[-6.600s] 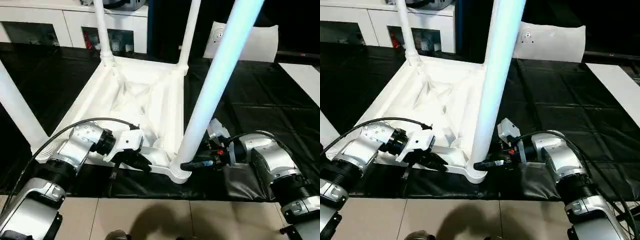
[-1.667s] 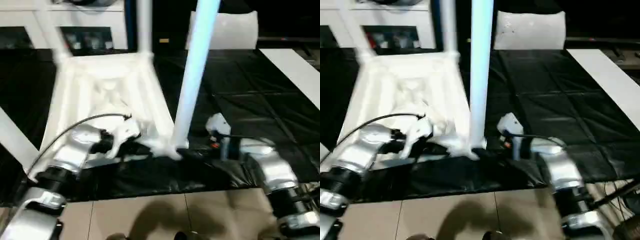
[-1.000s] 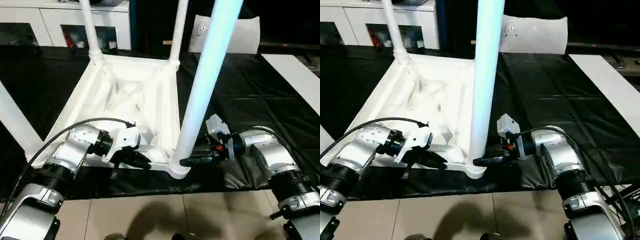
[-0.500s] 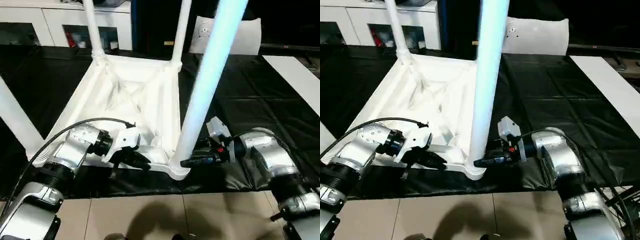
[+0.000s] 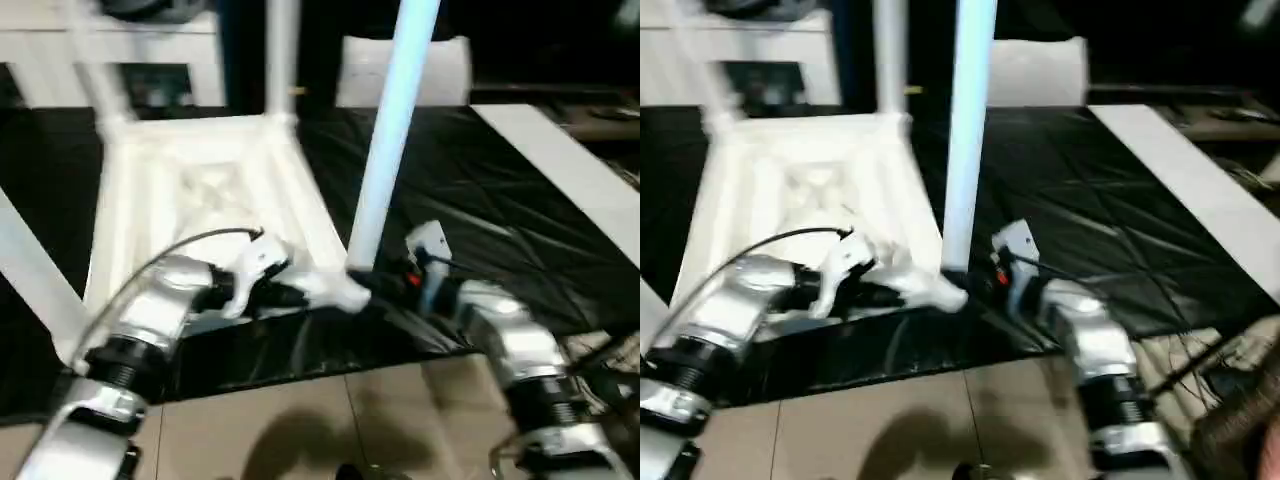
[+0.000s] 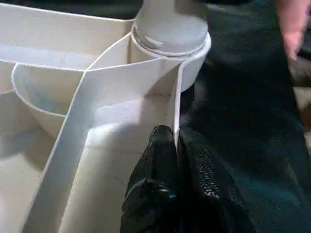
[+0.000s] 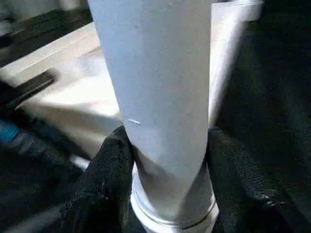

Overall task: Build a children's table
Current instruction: Rotate leg to tighten

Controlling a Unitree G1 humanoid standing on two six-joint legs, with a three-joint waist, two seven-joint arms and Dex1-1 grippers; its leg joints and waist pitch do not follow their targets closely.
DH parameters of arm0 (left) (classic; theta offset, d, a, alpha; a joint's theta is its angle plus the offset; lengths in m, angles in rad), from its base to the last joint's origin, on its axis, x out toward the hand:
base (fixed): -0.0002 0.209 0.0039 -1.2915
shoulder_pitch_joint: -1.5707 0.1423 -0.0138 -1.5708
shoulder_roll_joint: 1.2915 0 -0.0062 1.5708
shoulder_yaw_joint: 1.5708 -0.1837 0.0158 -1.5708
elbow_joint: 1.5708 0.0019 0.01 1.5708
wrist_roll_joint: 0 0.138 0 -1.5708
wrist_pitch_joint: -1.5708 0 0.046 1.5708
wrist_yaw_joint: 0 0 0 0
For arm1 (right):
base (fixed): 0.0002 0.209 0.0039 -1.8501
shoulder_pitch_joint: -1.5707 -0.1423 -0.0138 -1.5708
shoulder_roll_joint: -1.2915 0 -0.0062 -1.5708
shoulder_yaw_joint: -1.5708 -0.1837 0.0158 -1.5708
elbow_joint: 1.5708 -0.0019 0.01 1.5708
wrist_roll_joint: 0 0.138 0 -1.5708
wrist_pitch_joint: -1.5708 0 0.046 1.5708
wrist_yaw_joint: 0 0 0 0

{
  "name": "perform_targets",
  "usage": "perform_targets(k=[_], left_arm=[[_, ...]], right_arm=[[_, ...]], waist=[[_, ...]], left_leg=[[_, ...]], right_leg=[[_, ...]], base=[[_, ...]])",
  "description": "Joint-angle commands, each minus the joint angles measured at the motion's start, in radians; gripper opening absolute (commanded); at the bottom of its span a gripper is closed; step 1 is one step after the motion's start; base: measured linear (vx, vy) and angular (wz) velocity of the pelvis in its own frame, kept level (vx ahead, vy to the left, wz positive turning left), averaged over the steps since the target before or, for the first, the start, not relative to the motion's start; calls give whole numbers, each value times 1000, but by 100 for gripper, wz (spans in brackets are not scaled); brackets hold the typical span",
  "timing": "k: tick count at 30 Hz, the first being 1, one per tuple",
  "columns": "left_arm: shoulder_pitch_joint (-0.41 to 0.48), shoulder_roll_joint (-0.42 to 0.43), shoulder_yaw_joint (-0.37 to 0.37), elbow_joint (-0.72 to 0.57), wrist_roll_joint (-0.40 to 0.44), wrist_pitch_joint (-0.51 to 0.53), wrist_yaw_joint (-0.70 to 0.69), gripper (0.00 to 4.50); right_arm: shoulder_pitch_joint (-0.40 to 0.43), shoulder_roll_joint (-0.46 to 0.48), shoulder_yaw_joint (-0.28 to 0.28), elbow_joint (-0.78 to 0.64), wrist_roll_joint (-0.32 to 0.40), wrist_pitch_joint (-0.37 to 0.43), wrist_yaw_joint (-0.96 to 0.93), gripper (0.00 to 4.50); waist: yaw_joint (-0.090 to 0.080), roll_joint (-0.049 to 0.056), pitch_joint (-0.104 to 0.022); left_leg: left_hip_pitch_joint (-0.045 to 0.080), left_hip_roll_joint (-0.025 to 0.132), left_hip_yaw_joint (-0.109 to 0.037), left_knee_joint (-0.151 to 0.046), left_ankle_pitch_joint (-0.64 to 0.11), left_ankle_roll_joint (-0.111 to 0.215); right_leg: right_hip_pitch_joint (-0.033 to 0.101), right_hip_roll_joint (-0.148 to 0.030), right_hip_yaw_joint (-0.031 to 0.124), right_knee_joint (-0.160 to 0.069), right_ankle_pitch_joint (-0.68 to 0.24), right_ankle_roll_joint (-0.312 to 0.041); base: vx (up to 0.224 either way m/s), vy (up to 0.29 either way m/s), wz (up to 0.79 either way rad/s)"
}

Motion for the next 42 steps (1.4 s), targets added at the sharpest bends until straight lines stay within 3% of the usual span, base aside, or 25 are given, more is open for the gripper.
perform_targets(k=[1, 2, 3, 4, 5, 6, 7, 8, 9, 10, 11, 12, 13, 14, 15, 16, 18, 22, 24, 26, 28, 30, 34, 42], left_arm=[[-81, -154, 56, -28, -64, 6, 168, 0], [-89, -168, 64, -25, -59, 10, 200, 0], [-95, -182, 70, -29, -53, 20, 235, 0], [-99, -191, 73, -33, -48, 25, 258, 0], [-100, -193, 74, -33, -47, 26, 262, 0], [-108, -210, 79, -38, -41, 36, 305, 0], [-110, -214, 78, -41, -39, 32, 307, 0], [-111, -217, 76, -43, -38, 33, 307, 0], [-111, -212, 64, -41, -26, 18, 298, 0], [-111, -211, 63, -41, -24, 16, 296, 0], [-109, -205, 53, -40, -15, 6, 287, 0], [-105, -199, 49, -40, -11, 8, 279, 0], [-102, -192, 45, -41, -10, 3, 267, 0], [-96, -179, 37, -45, -11, -8, 241, 0], [-88, -163, 29, -51, -10, -12, 220, 0], [-82, -152, 23, -56, -9, -14, 207, 0], [-71, -129, 7, -63, -8, -30, 168, 0], [-38, -53, -28, -77, -11, -81, 38, 0], [-23, -12, -45, -79, -16, -127, -47, 0], [-13, 37, -67, -69, -13, -174, -130, 0], [-9, 81, -89, -50, -8, -225, -205, 0], [-9, 105, -101, -41, -14, -254, -255, 0], [-25, 156, -136, -10, -12, -313, -388, 0], [-73, 175, -173, 67, -6, -402, -498, 0]], right_arm=[[-47, 131, 64, 54, -13, 53, -129, 190], [-60, 151, 55, 68, -18, 60, -169, 190], [-78, 177, 38, 84, -18, 68, -227, 190], [-89, 194, 27, 95, -18, 73, -264, 190], [-92, 198, 23, 97, -17, 74, -272, 190], [-119, 235, -15, 126, -2, 81, -354, 190], [-122, 243, -9, 125, -4, 68, -348, 190], [-122, 246, 4, 120, -12, 55, -338, 190], [-113, 240, 36, 106, -45, 16, -314, 190], [-112, 239, 39, 104, -47, 12, -311, 225], [-108, 237, 50, 98, -59, -7, -293, 246], [-101, 234, 45, 88, -54, -1, -286, 260], [-95, 227, 42, 80, -50, -1, -277, 262], [-83, 212, 42, 63, -43, -4, -254, 271], [-68, 189, 45, 45, -41, -3, -231, 285], [-58, 174, 48, 34, -41, -2, -217, 297], [-39, 140, 52, 14, -40, -15, -185, 310], [15, 23, 49, -40, -31, -45, -46, 346], [32, -39, 39, -59, -21, -58, 30, 358], [42, -110, 28, -76, -5, -73, 125, 390], [47, -168, 24, -89, 20, -73, 215, 390], [49, -202, 27, -99, 40, -68, 266, 418], [29, -294, 72, -90, 39, -74, 420, 445], [-26, -343, 134, -64, 78, -96, 638, 429]], waist=[[-7, 12, -57], [-16, 13, -57], [-24, 22, -58], [-32, 29, -60], [-33, 29, -59], [-35, 19, -57], [-35, 15, -61], [-32, 16, -63], [-23, 18, -66], [-20, 17, -68], [-11, 8, -79], [-7, 5, -81], [-1, -1, -83], [15, 5, -90], [15, 3, -89], [26, 3, -85], [38, 3, -86], [54, 6, -76], [56, 7, -75], [57, 9, -75], [64, 7, -77], [75, 8, -77], [92, 4, -79], [110, 1, -79]], left_leg=[[9, 36, -25, -69, -376, 4], [8, 42, -27, -71, -380, 4], [5, 56, -36, -82, -412, 7], [-5, 72, -44, -96, -440, 8], [-5, 72, -44, -100, -446, 8], [5, 53, -32, -90, -432, 7], [2, 33, -23, -78, -363, 13], [-7, 31, -22, -76, -322, 20], [-14, 37, -20, -79, -252, 35], [-17, 40, -18, -80, -225, 42], [-27, 38, -14, -78, -118, 64], [-26, 39, -13, -78, -93, 76], [-35, 29, -8, -73, -60, 101], [-38, 28, -5, -69, 1, 129], [-41, 29, -4, -68, 24, 144], [-39, 29, -1, -66, 34, 166], [-39, 26, 2, -65, 25, 167], [-28, 29, 7, -72, -59, 125], [-26, 31, 5, -74, -84, 111], [-25, 35, 3, -76, -87, 101], [-23, 38, 2, -77, -86, 110], [-20, 41, 3, -77, -78, 114], [-20, 40, 5, -76, -63, 111], [-22, 41, 6, -75, -72, 101]], right_leg=[[44, -86, 16, -117, -665, 26], [45, -86, 13, -116, -648, 23], [57, -84, 8, -106, -601, 20], [66, -88, 23, -82, -523, 2], [62, -88, 32, -77, -497, -10], [44, -94, 39, -88, -519, -28], [44, -101, 40, -93, -554, -41], [50, -104, 44, -90, -547, -44], [51, -102, 55, -80, -494, -59], [49, -99, 59, -74, -460, -70], [52, -90, 75, -43, -323, -113], [50, -87, 79, -35, -297, -125], [54, -84, 89, -25, -269, -141], [55, -84, 93, -14, -203, -156], [53, -84, 95, -8, -175, -162], [50, -79, 94, -10, -168, -160], [51, -79, 93, -12, -203, -146], [45, -72, 90, -39, -366, -81], [43, -70, 89, -44, -402, -67], [41, -70, 89, -42, -398, -67], [41, -69, 90, -37, -368, -80], [39, -70, 93, -32, -345, -91], [42, -72, 94, -28, -331, -103], [43, -72, 90, -31, -370, -85]], base=[[0, 0, 0], [0, 0, 0], [0, 0, 0], [0, 0, 0], [0, 0, 0], [0, 0, 0], [0, 0, 0], [63, -33, 9], [0, 0, 0], [50, -26, 7], [61, -31, 7], [61, -31, 7], [0, 0, 0], [0, 0, 0], [0, 0, 0], [26, -51, -2], [12, -37, -2], [0, 0, 0], [0, 0, 0], [0, 0, 0], [0, 0, 0], [0, 0, 0], [0, 0, 0], [0, 0, 0]])
